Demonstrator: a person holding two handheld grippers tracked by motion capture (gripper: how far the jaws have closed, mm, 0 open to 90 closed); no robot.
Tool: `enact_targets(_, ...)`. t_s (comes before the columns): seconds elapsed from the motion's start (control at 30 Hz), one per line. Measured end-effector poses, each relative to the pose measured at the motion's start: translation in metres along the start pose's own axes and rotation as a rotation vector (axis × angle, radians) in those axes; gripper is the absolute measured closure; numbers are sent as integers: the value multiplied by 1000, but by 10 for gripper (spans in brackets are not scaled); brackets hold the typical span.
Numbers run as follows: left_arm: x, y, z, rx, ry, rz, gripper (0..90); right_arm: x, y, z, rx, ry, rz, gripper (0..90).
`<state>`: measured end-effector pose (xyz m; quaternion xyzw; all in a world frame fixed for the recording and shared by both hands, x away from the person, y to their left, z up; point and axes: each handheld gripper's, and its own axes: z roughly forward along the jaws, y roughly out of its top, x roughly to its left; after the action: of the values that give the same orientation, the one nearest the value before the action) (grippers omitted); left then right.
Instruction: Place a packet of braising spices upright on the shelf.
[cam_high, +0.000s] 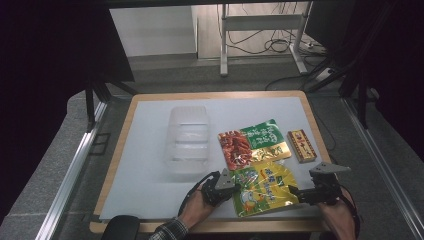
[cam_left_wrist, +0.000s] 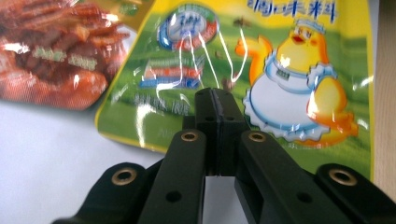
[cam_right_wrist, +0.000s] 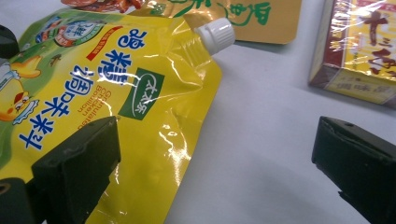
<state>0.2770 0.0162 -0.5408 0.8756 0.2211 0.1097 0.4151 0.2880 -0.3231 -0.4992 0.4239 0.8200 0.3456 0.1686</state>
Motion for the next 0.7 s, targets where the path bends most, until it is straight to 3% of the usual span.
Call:
enact_targets(0.33,1,-2,-1,14,-10,-15,900,7,1,6,36,55,24,10)
enact_targets(0.43,2,-2,-1,11,-15,-21,900,8,1,10,59,113,75,10)
enact_targets(0.57,2,-2,-1,9,-13,-21,900,11,3,13,77,159,84,12)
enact_targets(0.7,0,-2,-1,10,-4,-10,900,13,4,16,95,173,94,57)
